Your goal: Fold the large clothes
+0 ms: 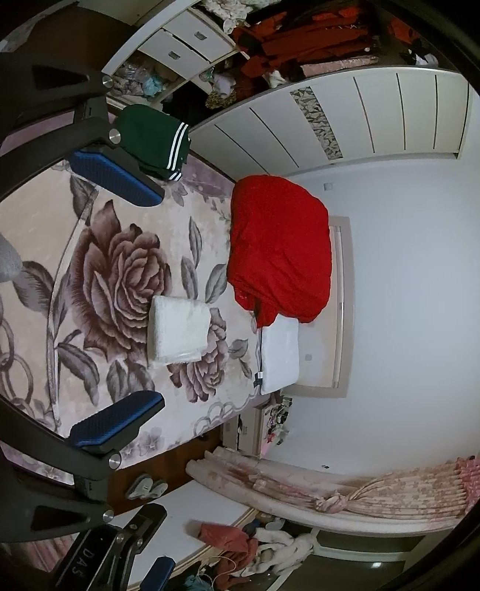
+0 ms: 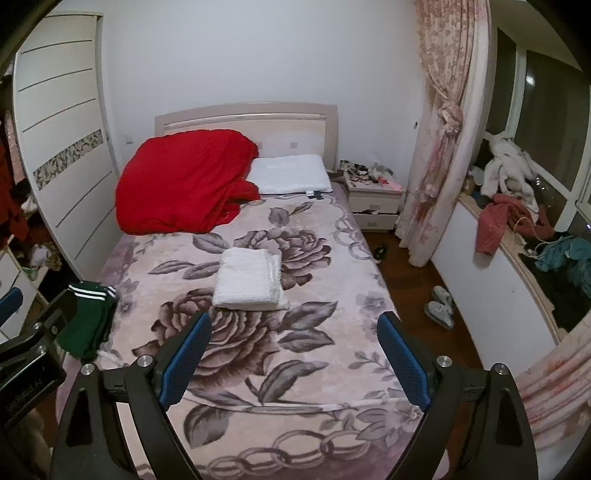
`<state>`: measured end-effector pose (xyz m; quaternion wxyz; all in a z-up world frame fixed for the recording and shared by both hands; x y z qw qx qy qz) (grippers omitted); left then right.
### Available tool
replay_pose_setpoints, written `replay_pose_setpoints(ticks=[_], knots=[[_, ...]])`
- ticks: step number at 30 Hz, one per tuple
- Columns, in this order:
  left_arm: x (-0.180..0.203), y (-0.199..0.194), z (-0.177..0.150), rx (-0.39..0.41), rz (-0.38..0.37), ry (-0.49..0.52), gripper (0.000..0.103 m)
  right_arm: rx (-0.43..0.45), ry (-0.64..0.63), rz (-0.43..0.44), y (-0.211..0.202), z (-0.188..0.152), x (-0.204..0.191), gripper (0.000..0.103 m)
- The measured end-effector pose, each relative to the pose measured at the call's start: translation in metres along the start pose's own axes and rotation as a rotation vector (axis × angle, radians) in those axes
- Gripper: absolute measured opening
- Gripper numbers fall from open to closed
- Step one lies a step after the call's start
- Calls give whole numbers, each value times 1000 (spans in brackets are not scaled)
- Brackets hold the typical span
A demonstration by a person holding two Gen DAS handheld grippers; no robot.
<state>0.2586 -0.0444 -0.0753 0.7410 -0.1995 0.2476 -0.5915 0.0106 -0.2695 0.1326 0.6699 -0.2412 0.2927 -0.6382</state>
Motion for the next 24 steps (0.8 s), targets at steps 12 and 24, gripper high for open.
replay_pose_setpoints(ticks=[12,24], knots=[[-1,-2,1,4,13,4,102,12,-16,-4,2,8,2,94],[0,-5,2,-4,-9,-3,102,16,-22,-4,3,12,3,94]])
Point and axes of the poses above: each gripper's, at about its wrist camera, not at the fingertips, and y roughly the way its jaws point, x to its right, z to its top, the point moved 6 cm from there along y, roughly the way its jaws point, and after that the axes turned 13 degrees about z, right-handed, at the moved point
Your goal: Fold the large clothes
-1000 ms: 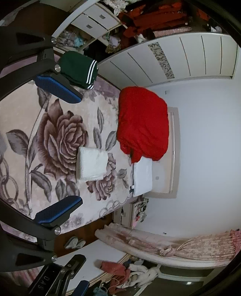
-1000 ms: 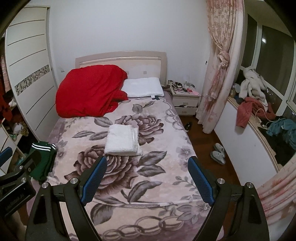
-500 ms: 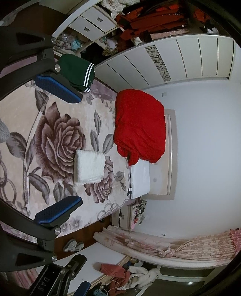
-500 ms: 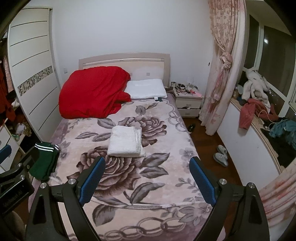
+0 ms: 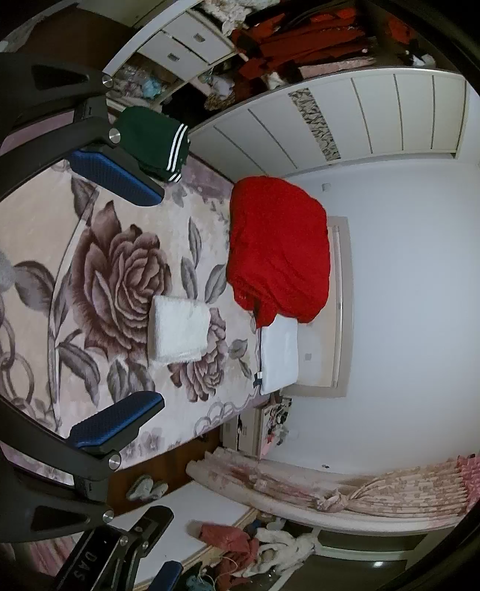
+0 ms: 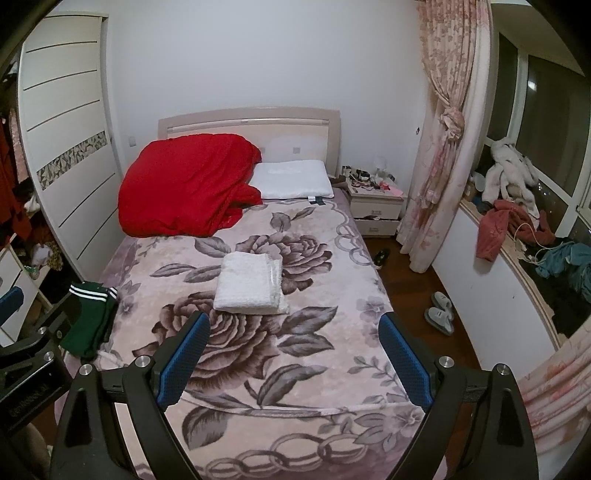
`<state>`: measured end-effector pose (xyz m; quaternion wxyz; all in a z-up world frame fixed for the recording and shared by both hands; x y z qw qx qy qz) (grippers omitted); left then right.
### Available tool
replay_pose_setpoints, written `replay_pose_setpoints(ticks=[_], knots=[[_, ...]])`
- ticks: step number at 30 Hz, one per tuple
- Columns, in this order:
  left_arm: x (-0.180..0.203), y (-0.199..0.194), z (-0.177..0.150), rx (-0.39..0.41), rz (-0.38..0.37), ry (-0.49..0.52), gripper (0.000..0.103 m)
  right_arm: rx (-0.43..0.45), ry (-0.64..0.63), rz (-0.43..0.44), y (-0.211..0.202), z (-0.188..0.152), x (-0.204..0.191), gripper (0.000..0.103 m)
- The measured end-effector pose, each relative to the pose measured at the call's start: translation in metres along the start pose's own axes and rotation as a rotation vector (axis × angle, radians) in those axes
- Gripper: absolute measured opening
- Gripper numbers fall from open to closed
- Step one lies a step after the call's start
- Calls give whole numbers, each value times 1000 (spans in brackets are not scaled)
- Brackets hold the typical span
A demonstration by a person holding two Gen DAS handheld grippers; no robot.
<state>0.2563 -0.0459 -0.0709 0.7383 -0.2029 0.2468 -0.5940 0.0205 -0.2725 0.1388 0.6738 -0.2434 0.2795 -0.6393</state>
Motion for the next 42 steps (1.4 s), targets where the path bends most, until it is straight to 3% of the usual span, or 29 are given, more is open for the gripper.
replay_pose_setpoints(ticks=[42], knots=[[-6,-8,9,27,25,12,102,16,-2,-5,-6,2,-1,95]])
Point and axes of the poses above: each gripper's, at about its wrist camera, not at the fingertips, and y roughly the way its jaws point, x to its right, z to its top, the point moved 6 cm from there along y, roughly the way its jaws point, and after that the axes turned 13 degrees about z, right-handed, at the moved point
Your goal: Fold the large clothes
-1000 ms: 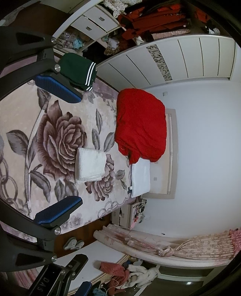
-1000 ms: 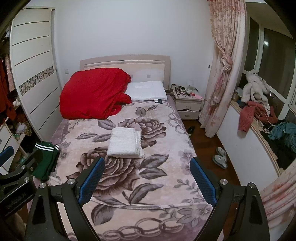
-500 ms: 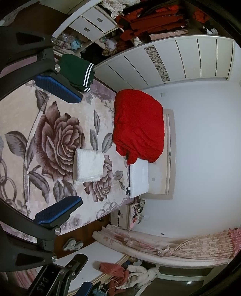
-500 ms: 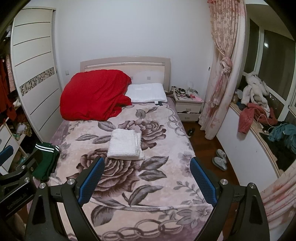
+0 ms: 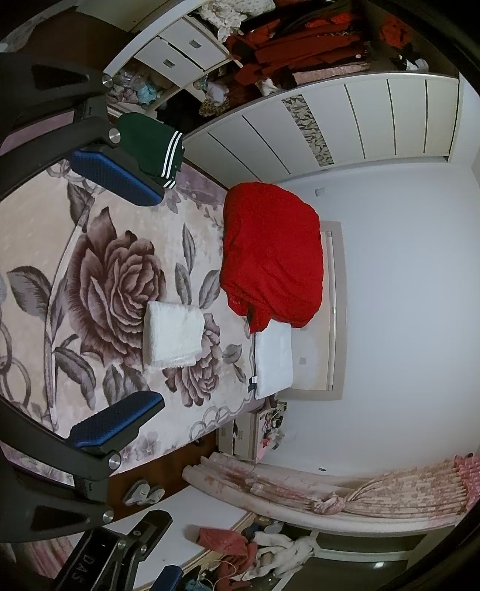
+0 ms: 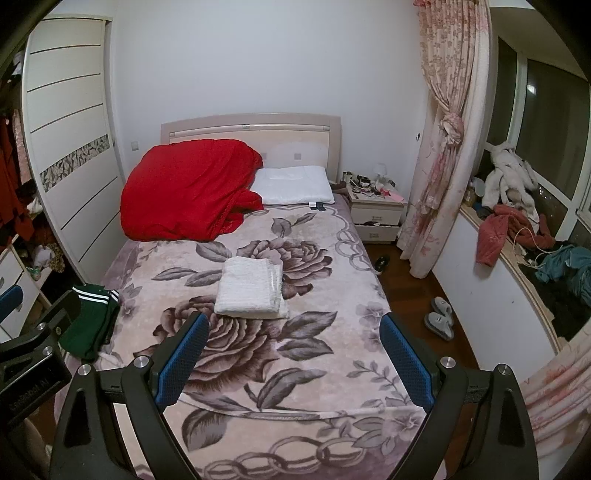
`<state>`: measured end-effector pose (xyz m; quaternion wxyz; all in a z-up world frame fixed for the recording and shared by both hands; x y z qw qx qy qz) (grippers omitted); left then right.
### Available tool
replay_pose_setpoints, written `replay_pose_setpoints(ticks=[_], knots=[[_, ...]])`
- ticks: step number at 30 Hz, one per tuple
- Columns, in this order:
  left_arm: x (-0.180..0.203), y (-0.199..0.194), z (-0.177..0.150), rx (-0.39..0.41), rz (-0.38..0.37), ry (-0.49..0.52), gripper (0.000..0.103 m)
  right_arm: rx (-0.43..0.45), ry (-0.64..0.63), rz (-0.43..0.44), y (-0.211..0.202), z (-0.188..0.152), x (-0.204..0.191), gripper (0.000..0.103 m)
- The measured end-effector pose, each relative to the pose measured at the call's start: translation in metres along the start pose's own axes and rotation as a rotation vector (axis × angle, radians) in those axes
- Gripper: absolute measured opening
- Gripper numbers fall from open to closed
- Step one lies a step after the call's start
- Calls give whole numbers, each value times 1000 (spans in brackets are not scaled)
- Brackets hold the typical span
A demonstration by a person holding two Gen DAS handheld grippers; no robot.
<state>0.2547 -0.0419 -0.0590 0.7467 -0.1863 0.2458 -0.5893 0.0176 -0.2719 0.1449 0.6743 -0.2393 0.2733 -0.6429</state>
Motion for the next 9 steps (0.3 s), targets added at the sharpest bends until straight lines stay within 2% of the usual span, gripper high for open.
replay_pose_setpoints(ticks=[9], knots=[[0,1,1,1,0,-3,102,1,4,-5,-2,-5,-1,95]])
Point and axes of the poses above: each gripper's, at about its wrist camera, not at the fingertips, and y roughly the way its jaws point, x to its right, z to its top, the point moved 6 cm from there along y, roughly the way its jaws point, and after that the axes turned 13 degrees about z, right-handed, at the moved point
